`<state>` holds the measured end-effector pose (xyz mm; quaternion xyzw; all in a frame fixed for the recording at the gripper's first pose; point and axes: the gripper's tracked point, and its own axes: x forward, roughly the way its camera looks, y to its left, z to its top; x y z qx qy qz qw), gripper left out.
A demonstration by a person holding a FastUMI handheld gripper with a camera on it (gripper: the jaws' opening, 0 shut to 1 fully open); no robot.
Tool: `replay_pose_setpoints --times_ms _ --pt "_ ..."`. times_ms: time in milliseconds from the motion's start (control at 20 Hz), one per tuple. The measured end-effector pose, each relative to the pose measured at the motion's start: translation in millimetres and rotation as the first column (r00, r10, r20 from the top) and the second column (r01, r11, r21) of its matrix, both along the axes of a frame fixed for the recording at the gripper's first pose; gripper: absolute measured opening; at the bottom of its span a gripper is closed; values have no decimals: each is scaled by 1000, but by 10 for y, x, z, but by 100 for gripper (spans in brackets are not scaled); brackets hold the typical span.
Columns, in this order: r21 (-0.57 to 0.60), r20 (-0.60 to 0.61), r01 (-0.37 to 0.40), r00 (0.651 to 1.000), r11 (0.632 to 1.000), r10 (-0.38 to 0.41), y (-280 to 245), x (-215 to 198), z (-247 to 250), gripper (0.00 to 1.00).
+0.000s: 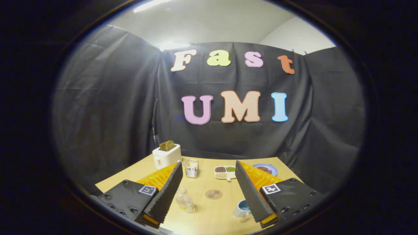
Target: Take the bottle from table, then pour the juice into the cup, finally place the bottle on the coaster
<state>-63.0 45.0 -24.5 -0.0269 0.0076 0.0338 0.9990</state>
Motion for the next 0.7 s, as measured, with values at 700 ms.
replay_pose_setpoints --times_ms 700 --pt "-53 -139 28 990 998 -35 324 75 -1118 100"
